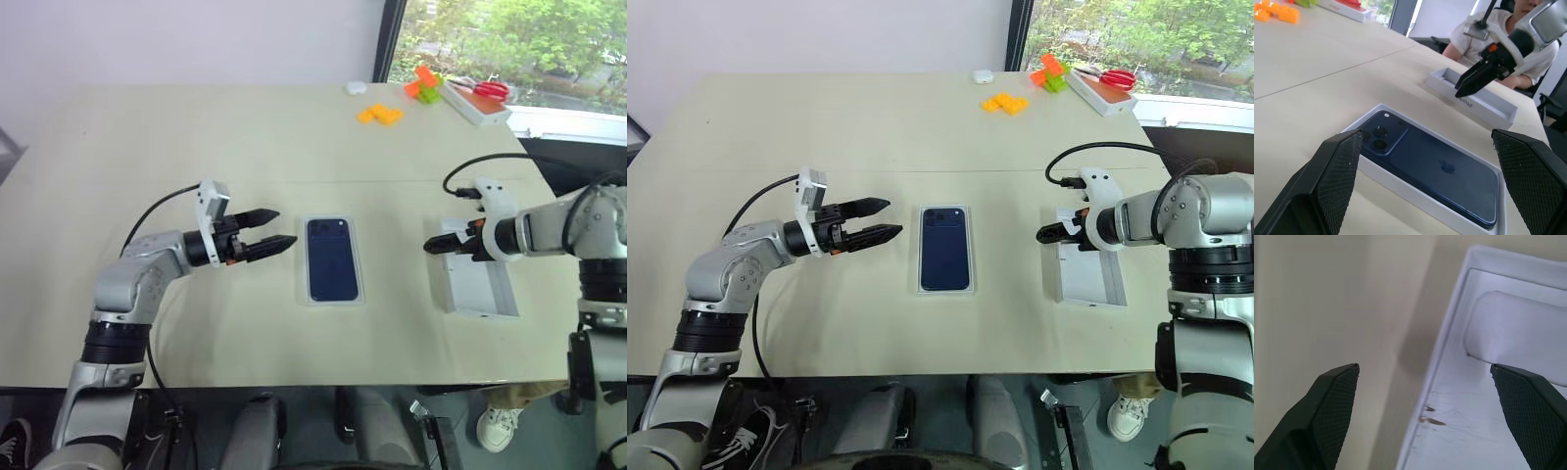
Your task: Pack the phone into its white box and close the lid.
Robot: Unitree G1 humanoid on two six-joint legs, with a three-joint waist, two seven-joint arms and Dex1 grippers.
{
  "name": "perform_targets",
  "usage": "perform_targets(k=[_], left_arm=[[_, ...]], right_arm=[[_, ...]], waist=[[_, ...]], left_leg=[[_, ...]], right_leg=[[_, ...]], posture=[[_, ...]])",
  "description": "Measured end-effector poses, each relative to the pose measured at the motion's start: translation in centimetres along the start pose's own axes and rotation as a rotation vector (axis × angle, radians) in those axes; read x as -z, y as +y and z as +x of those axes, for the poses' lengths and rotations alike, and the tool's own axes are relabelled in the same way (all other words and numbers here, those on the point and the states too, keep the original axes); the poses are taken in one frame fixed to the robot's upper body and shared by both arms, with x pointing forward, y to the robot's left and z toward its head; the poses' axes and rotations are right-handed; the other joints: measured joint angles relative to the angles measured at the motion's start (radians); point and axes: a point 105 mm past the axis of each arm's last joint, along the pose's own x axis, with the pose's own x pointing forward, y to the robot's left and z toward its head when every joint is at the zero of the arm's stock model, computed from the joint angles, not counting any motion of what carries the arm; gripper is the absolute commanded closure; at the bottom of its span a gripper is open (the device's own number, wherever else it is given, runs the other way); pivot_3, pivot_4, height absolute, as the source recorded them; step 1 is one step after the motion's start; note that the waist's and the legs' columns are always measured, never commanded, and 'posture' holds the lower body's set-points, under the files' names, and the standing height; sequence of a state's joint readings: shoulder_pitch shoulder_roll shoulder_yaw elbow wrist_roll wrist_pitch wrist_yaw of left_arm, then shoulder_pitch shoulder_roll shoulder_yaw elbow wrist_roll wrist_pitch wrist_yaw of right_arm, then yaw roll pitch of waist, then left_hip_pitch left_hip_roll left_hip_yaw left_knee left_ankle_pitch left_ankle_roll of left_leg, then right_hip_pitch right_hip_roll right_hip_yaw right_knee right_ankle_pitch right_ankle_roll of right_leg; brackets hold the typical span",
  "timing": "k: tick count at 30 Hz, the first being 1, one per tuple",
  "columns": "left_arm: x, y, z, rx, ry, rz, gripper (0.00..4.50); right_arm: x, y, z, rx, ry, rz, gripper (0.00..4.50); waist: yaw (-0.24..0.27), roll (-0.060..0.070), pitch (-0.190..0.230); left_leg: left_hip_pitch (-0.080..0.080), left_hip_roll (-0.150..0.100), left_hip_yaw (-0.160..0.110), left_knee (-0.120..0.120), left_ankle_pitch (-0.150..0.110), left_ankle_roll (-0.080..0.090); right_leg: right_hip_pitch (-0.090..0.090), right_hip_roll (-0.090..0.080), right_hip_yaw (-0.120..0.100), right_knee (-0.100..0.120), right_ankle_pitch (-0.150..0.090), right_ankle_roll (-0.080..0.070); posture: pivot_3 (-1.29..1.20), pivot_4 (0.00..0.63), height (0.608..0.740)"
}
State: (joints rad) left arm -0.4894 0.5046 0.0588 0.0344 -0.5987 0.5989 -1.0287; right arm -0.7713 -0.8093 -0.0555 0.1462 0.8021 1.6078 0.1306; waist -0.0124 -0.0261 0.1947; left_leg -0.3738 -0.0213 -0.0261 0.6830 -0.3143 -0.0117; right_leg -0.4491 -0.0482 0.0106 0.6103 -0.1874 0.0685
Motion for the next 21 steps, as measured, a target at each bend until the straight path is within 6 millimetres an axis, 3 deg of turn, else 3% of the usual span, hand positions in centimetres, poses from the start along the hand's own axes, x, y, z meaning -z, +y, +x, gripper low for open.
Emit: perform_targets(k=[21], left_arm=[[-0.1,-0.2,0.3,0.002,-0.023,-0.023,0.08]], right_arm=[[2.1,1.5,0.2,0.063,-0.025,-0.04,0.0]], waist=[[-0.002,0.0,0.0]], left_leg=[[0.0,0.001,0.001,0.0,0.0,0.0]], right_leg=[[0.0,0.001,0.001,0.0,0.0,0.0]], posture=[[0.0,0.15,0.74]])
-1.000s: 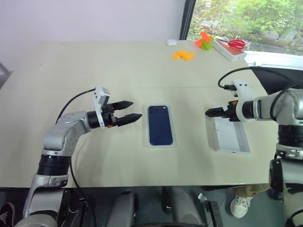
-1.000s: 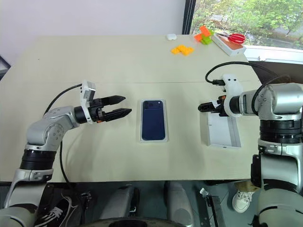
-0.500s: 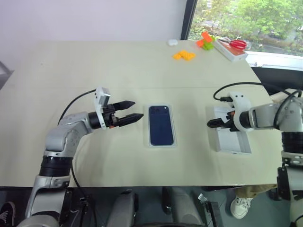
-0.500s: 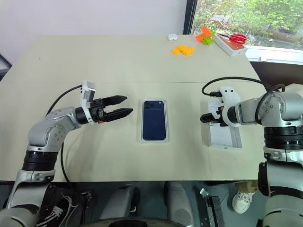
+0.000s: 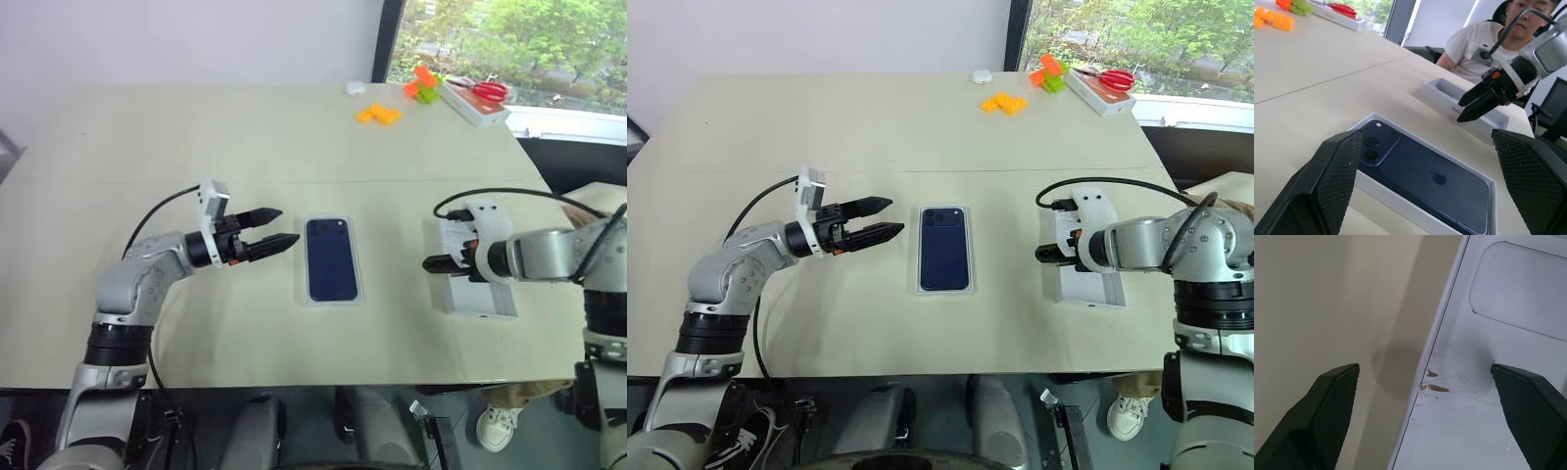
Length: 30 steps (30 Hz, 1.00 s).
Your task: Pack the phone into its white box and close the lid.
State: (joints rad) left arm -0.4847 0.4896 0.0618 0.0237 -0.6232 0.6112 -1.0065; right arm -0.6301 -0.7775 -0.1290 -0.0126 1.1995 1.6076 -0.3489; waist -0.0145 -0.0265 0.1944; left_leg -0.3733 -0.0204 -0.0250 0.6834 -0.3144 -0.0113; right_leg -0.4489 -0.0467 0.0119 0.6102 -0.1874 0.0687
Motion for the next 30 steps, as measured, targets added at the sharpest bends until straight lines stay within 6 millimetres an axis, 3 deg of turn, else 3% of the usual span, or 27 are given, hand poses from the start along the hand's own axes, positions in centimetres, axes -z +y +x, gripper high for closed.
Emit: perform_targets(k=[5,6,7,14,15,30], left_arm=[[-0.1,-0.2,0.1,0.005,-0.004,-0.009,0.08],[-0.2,-0.2,0.1,0.006,-0.005,-0.01,0.0],[-0.2,-0.3,0.2,0.007,-0.007,-0.008,0.0],[-0.3,-0.2,0.2,-0.002,-0.008,-0.009,0.0],[-0.3,-0.2,0.2,-0.002,-0.008,-0.011,0.0],[-0.3,-0.2,0.2,-0.001,-0.011,-0.028,0.0]], right_arm=[[0.0,0.1,0.1,0.02,-0.003,-0.003,0.0],[0.1,0.1,0.1,0.023,-0.003,-0.003,0.5],[0.1,0.0,0.2,0.03,-0.002,-0.003,0.71],[0.2,0.6,0.3,0.01,-0.006,-0.007,4.14],[0.2,0.6,0.4,0.013,-0.005,-0.007,4.45],[-0.3,0.9,0.5,0.019,-0.02,0.0,4.45]], waist=[[0.0,0.0,0.0],[0.0,0.0,0.0],[0.0,0.0,0.0],[0.0,0.0,0.0],[0.0,0.0,0.0],[-0.001,0.0,0.0]], left_leg=[[0.0,0.0,0.0,0.0,0.0,0.0],[0.0,0.0,0.0,0.0,0.0,0.0],[0.0,0.0,0.0,0.0,0.0,0.0],[0.0,0.001,0.0,0.0,0.0,0.0],[0.0,0.0,0.001,0.0,0.0,0.0],[0.0,0.0,0.001,0.001,0.0,0.0]], right_leg=[[0.0,0.0,0.0,0.0,0.0,0.0],[0.0,0.0,0.0,0.0,0.0,0.0],[0.0,0.0,0.0,0.0,0.0,0.0],[0.0,0.001,0.0,0.0,0.0,0.0],[0.0,0.0,0.0,0.0,0.0,0.0],[0.0,0.001,0.001,0.0,0.0,0.0]], posture=[[0.0,0.15,0.74],[0.0,0.15,0.74],[0.0,0.15,0.74],[0.0,0.15,0.74],[0.0,0.15,0.74],[0.0,0.15,0.74]])
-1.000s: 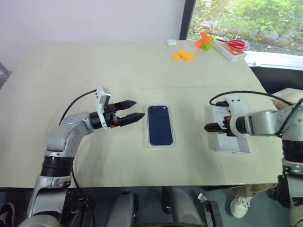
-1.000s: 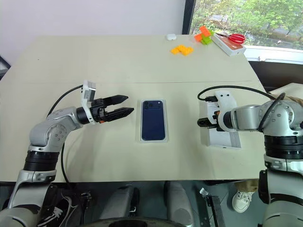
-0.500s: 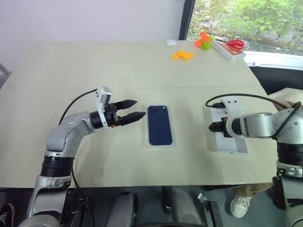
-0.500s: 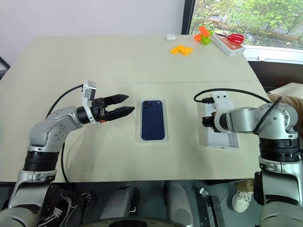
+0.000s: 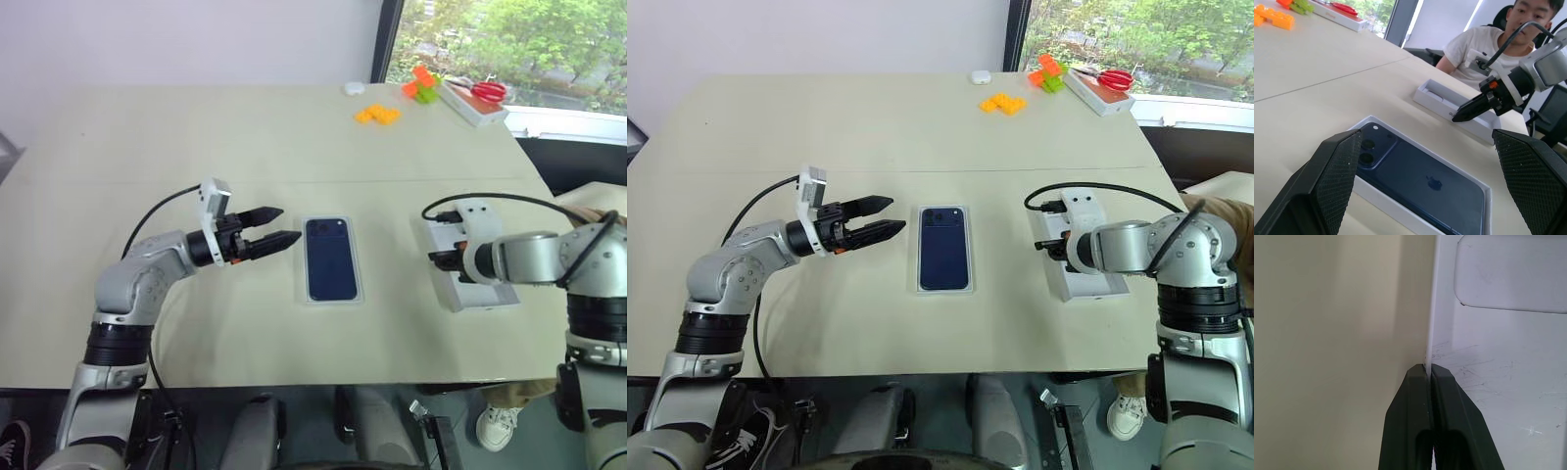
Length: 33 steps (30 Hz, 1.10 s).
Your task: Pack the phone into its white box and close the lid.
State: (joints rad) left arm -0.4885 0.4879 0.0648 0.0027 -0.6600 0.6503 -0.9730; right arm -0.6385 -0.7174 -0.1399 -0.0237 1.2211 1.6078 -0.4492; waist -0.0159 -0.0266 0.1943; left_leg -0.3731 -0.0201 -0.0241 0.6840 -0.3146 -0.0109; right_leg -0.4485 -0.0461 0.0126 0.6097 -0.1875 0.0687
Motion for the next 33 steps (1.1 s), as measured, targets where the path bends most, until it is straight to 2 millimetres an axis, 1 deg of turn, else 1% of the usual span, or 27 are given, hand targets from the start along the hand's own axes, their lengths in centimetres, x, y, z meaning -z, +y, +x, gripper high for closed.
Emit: perform_targets(k=[3,5,10,13,14,17,20,23,26,28,30,32,33], left_arm=[[0.0,0.0,0.0,-0.001,-0.003,-0.002,0.0],[-0.1,0.0,0.0,-0.003,-0.004,-0.001,0.0],[-0.1,0.2,0.0,-0.014,-0.006,-0.002,0.0],[-0.2,0.2,0.1,-0.013,-0.012,-0.007,0.0],[-0.2,0.2,0.1,-0.013,-0.012,-0.01,0.0],[-0.1,0.2,0.1,-0.014,-0.01,-0.021,0.0],[-0.3,0.5,0.1,-0.02,-0.019,-0.024,0.0],[-0.9,0.6,-0.3,-0.023,-0.047,0.002,0.0],[-1.6,0.6,-1.0,-0.021,-0.062,0.036,0.0],[-2.0,0.8,-1.6,-0.033,-0.072,0.052,0.0],[-2.1,0.9,-1.8,-0.037,-0.072,0.057,0.0],[-2.1,0.8,-1.8,-0.034,-0.075,0.055,0.0],[-2.2,0.8,-1.8,-0.035,-0.076,0.054,0.0]], right_arm=[[-0.6,0.6,0.1,-0.025,-0.016,0.013,4.45],[-1.4,1.6,0.1,-0.074,-0.053,0.04,4.45],[-3.0,2.6,-0.6,-0.122,-0.098,0.034,4.45],[-5.4,4.5,-1.5,-0.241,-0.188,0.094,4.45],[-6.3,5.5,-2.0,-0.301,-0.23,0.119,4.45],[-8.2,7.8,-3.2,-0.465,-0.327,0.199,4.45],[-9.6,8.9,-4.2,-0.565,-0.415,0.277,4.45],[-10.3,9.7,-5.2,-0.653,-0.475,0.335,4.45],[-9.9,10.7,-5.5,-0.748,-0.489,0.374,4.45],[-9.5,12.0,-5.8,-0.889,-0.472,0.467,4.45],[-9.4,13.7,-6.5,-1.043,-0.45,0.557,4.45],[-9.7,14.5,-7.2,-1.132,-0.449,0.607,4.45],[-9.9,14.5,-7.4,-1.147,-0.456,0.624,4.45]], waist=[[-0.001,0.0,0.0],[-0.001,0.0,0.0],[0.002,0.0,0.0],[-0.001,0.001,0.0],[-0.002,0.0,0.0],[-0.001,0.001,0.0],[0.002,0.001,0.001],[0.002,0.001,0.001],[0.0,0.001,0.001],[-0.002,0.001,0.001],[-0.006,0.002,0.001],[-0.005,0.002,0.001],[-0.003,0.002,0.001]], left_leg=[[0.0,0.0,0.0,0.0,0.0,0.0],[0.0,0.0,0.0,0.0,0.0,0.0],[-0.001,0.0,0.0,0.0,0.0,0.001],[-0.001,0.0,0.0,0.0,0.0,0.001],[-0.001,0.0,0.0,0.0,-0.001,0.001],[-0.001,0.001,-0.001,-0.001,-0.001,0.002],[-0.001,0.0,-0.001,-0.001,-0.001,0.002],[-0.002,0.0,-0.001,-0.001,-0.002,0.003],[-0.002,0.0,-0.001,-0.001,-0.003,0.005],[-0.002,0.0,-0.001,-0.001,-0.003,0.005],[-0.001,0.0,0.0,-0.001,-0.003,0.005],[-0.001,0.0,0.0,-0.001,-0.003,0.005],[-0.001,0.0,0.0,-0.001,-0.003,0.005]], right_leg=[[0.0,0.0,0.0,0.0,0.0,0.0],[0.0,0.0,0.0,0.0,0.0,0.0],[0.0,0.0,0.0,-0.001,0.0,0.0],[0.0,0.0,0.0,-0.001,0.0,0.0],[0.0,0.0,0.0,-0.001,0.0,0.0],[-0.001,0.0,-0.001,0.0,0.0,0.0],[-0.001,-0.001,-0.001,0.0,0.0,0.0],[-0.001,-0.002,-0.001,-0.001,0.0,0.0],[-0.001,-0.002,-0.001,-0.001,0.0,0.0],[-0.002,-0.002,0.0,-0.001,0.0,0.0],[-0.003,-0.002,0.0,0.001,0.0,0.0],[-0.003,-0.002,0.0,0.002,0.0,0.0],[-0.003,-0.001,0.0,0.002,0.0,0.0]], posture=[[0.0,0.15,0.74],[0.0,0.15,0.74],[0.0,0.15,0.74],[0.0,0.15,0.74],[0.0,0.15,0.74],[0.0,0.15,0.74],[0.0,0.15,0.74],[0.0,0.15,0.74],[0.0,0.15,0.74],[0.0,0.15,0.74],[0.0,0.15,0.74],[0.0,0.15,0.74],[0.0,0.15,0.74]])
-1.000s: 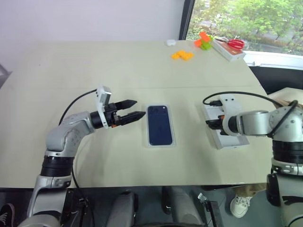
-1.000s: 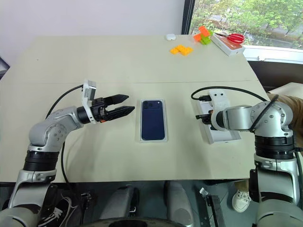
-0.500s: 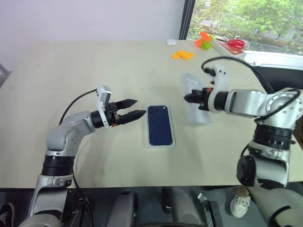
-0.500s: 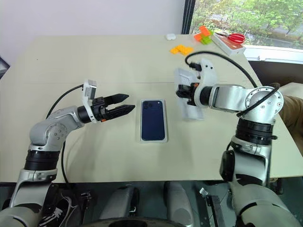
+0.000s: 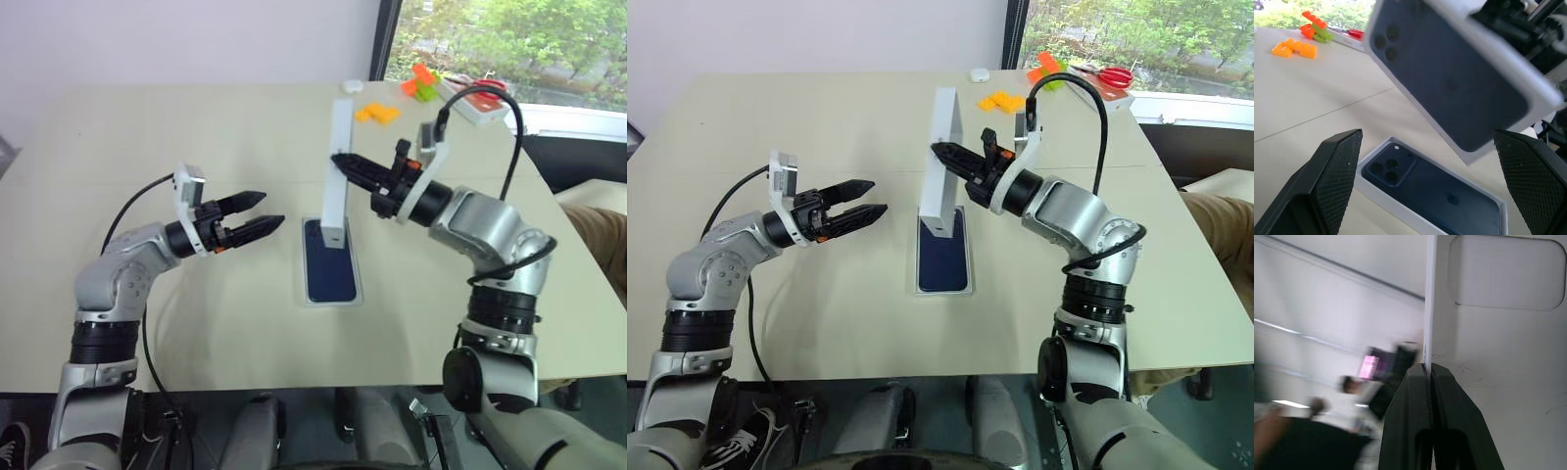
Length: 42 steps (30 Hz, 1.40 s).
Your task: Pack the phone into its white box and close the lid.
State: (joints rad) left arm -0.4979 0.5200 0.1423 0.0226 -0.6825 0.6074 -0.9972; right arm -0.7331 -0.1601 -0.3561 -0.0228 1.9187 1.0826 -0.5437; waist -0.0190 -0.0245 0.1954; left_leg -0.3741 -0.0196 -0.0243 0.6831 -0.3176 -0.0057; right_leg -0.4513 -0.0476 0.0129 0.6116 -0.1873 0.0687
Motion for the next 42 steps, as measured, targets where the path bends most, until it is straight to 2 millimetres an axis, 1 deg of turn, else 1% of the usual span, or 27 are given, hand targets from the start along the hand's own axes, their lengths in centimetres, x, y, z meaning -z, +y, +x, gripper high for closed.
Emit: perform_targets(k=[3,4,7,9,11,16,20,24,27,30,33,37,38,40,42], left_arm=[[-0.1,0.2,-0.4,-0.017,-0.001,-0.001,0.0],[-0.1,0.2,-0.4,-0.02,-0.001,-0.001,0.0],[0.0,0.2,-0.3,-0.022,0.004,-0.011,0.0],[0.0,0.2,-0.3,-0.022,0.004,-0.017,0.0],[-0.2,0.2,-0.5,-0.023,-0.007,-0.03,0.0],[-0.8,-0.2,-0.5,-0.008,-0.024,-0.036,0.0],[-1.0,-0.3,-0.8,-0.009,-0.03,-0.052,0.0],[-1.3,-0.6,-0.9,-0.011,-0.041,-0.042,0.0],[-1.4,-0.5,-1.1,-0.02,-0.038,-0.047,0.0],[-0.9,-0.4,-1.6,-0.042,-0.01,-0.063,0.77],[0.2,-0.4,-2.2,-0.059,0.035,-0.135,2.27],[0.1,-0.9,-2.1,-0.034,0.036,-0.143,4.3],[0.0,-1.0,-2.0,-0.025,0.033,-0.15,4.41],[0.1,-1.3,-2.0,-0.011,0.032,-0.176,4.41],[0.1,-1.4,-1.9,-0.009,0.03,-0.174,4.41]], right_arm=[[0.0,0.5,0.5,-0.065,-0.041,0.084,4.45],[0.4,0.7,0.7,-0.117,-0.06,0.142,4.45],[2.2,0.1,1.2,-0.143,-0.025,0.21,4.45],[3.1,-1.0,0.9,-0.12,-0.006,0.229,4.45],[3.9,-1.6,0.6,-0.116,0.009,0.243,4.45],[4.6,-1.5,0.8,-0.156,0.026,0.266,4.45],[5.6,-2.8,0.5,-0.136,0.043,0.313,4.45],[6.0,-3.0,0.6,-0.142,0.062,0.315,4.45],[6.7,-3.8,0.4,-0.124,0.082,0.34,4.45],[7.1,-4.1,0.4,-0.13,0.089,0.356,4.5],[7.3,-3.7,0.6,-0.163,0.091,0.365,4.5],[7.8,-3.3,0.9,-0.194,0.1,0.383,4.5],[7.8,-3.3,0.9,-0.199,0.103,0.386,4.5],[8.2,-3.4,0.9,-0.209,0.117,0.402,4.5],[9.1,-4.1,0.6,-0.185,0.146,0.407,4.5]], waist=[[0.001,0.0,0.0],[0.0,0.0,0.0],[-0.002,0.001,0.0],[0.001,0.001,0.0],[0.001,0.001,0.0],[-0.002,0.001,0.0],[-0.002,0.001,0.0],[-0.002,0.001,0.0],[-0.002,0.001,0.0],[-0.003,0.001,0.0],[-0.003,0.001,0.0],[-0.002,0.001,0.0],[-0.002,0.001,0.0],[-0.002,0.001,0.0],[-0.002,0.001,0.0]], left_leg=[[0.0,0.0,0.0,0.0,0.0,0.0],[0.0,0.0,0.0,0.0,0.0,0.0],[-0.001,0.001,0.0,0.0,0.0,0.0],[-0.002,0.0,0.0,0.0,0.0,0.0],[-0.002,-0.001,0.001,0.0,0.0,0.0],[-0.001,0.0,0.001,0.0,0.0,0.0],[-0.001,0.001,0.001,0.0,0.0,0.0],[-0.001,0.001,0.001,0.0,0.0,0.0],[-0.001,0.001,0.001,0.0,0.0,0.0],[-0.001,0.0,0.002,0.0,0.0,0.0],[-0.001,0.001,0.002,0.0,0.0,0.0],[-0.001,0.001,0.002,0.0,0.0,0.0],[-0.001,0.001,0.002,0.0,0.0,0.0],[-0.001,0.0,0.002,0.0,0.0,0.0],[-0.001,0.0,0.002,0.0,0.0,0.0]], right_leg=[[0.0,0.0,0.0,0.0,0.0,0.0],[0.0,0.001,0.0,0.0,0.0,0.0],[-0.002,0.0,0.0,0.001,0.0,0.0],[-0.002,-0.001,0.0,0.001,0.0,0.0],[-0.002,-0.001,0.0,0.0,0.0,0.0],[-0.002,0.0,0.001,0.001,0.0,0.0],[-0.003,0.001,0.001,0.001,0.0,0.0],[-0.003,0.001,0.001,0.001,0.0,0.0],[-0.003,0.001,0.001,0.001,0.0,0.0],[-0.003,0.001,0.001,0.001,0.0,0.0],[-0.003,0.001,0.001,0.001,0.0,0.0],[-0.003,0.001,0.001,0.001,0.0,0.0],[-0.003,0.001,0.001,0.001,0.0,0.0],[-0.003,0.001,0.001,0.001,0.0,0.0],[-0.003,0.001,0.001,0.001,0.0,0.0]], posture=[[0.0,0.15,0.74],[0.0,0.15,0.74],[0.0,0.15,0.74],[0.0,0.15,0.74],[0.0,0.15,0.74],[0.0,0.15,0.74],[0.0,0.15,0.74],[0.0,0.15,0.74],[0.0,0.15,0.74],[0.0,0.15,0.74],[0.0,0.15,0.74],[0.0,0.15,0.74],[0.0,0.15,0.74],[0.0,0.15,0.74],[0.0,0.15,0.74]])
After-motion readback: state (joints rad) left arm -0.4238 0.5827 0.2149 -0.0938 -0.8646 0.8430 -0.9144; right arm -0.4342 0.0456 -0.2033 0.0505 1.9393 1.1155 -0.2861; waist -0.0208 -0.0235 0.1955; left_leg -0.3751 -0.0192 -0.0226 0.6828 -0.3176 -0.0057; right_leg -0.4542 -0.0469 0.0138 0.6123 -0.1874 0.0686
